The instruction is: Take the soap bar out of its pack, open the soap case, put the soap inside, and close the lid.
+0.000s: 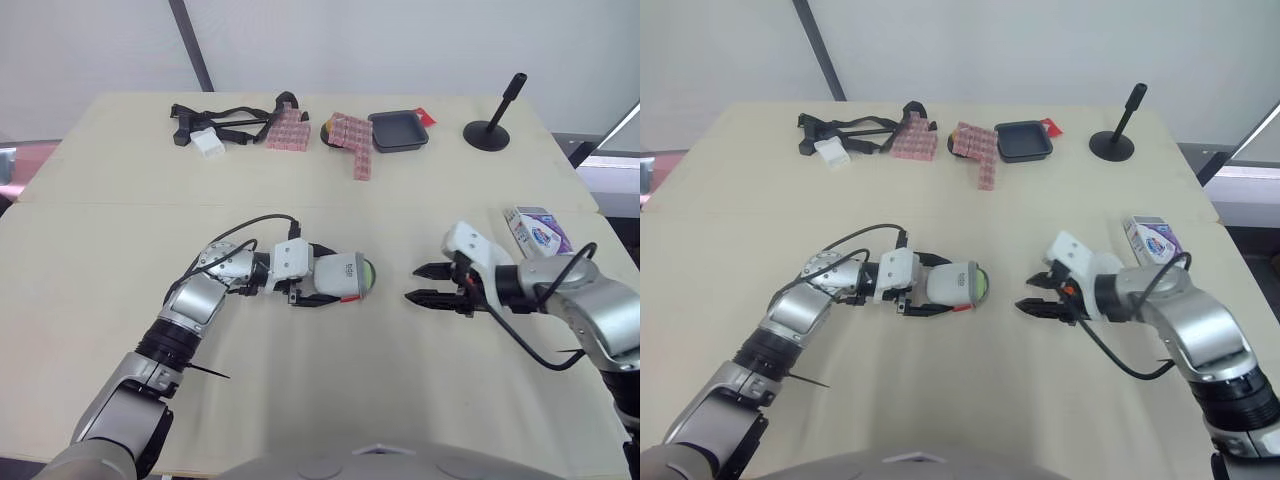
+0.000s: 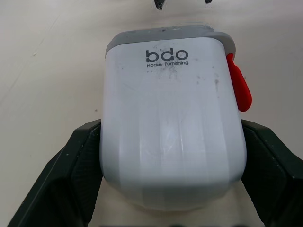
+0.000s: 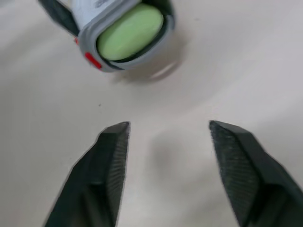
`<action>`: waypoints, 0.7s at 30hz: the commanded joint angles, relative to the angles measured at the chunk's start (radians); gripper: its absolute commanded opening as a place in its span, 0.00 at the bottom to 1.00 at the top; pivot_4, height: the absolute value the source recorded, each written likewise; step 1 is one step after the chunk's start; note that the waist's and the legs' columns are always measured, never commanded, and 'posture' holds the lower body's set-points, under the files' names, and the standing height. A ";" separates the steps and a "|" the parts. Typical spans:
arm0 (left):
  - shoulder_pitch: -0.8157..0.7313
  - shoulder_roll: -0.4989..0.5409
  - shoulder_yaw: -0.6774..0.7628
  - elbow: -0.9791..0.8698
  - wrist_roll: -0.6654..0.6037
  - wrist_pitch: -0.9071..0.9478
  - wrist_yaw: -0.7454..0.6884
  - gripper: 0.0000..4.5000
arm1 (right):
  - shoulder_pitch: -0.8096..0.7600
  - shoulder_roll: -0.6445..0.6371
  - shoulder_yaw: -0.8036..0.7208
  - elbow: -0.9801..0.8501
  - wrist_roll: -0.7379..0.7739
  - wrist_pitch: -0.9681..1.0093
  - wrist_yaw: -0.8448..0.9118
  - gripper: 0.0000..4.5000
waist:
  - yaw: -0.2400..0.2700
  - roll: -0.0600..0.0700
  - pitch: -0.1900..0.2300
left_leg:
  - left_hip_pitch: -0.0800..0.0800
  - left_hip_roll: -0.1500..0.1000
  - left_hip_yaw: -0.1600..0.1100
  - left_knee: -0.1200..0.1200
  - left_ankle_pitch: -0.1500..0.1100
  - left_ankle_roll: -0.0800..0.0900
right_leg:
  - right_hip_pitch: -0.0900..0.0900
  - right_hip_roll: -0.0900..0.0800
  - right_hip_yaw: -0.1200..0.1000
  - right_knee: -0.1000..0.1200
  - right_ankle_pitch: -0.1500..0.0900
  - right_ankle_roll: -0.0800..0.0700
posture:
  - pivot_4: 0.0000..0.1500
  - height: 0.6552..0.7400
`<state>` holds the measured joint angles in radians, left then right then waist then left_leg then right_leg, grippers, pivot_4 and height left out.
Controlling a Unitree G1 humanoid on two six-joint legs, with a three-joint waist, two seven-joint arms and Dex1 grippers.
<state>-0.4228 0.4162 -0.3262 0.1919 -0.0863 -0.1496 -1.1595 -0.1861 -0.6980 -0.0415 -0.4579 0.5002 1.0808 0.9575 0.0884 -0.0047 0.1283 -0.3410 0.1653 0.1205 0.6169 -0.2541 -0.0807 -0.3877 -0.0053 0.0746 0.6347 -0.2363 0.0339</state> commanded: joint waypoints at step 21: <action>-0.011 -0.041 0.011 -0.038 -0.027 -0.187 0.054 0.81 | -0.136 0.375 -0.287 0.103 0.623 0.534 -0.523 1.00 | 0.020 0.001 0.000 | 0.000 0.000 0.001 -0.001 0.002 -0.001 | -0.002 0.000 -0.001 0.001 0.000 0.000 | 1.00 1.00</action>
<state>-0.4343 0.3718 -0.3251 0.1960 -0.0851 -0.3272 -1.1066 -0.3043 -0.3291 -0.3230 -0.3528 1.0818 1.6072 0.4605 0.1085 -0.0033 0.1283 -0.3413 0.1648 0.1211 0.6156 -0.2521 -0.0815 -0.3894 -0.0056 0.0738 0.6359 -0.2362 0.0335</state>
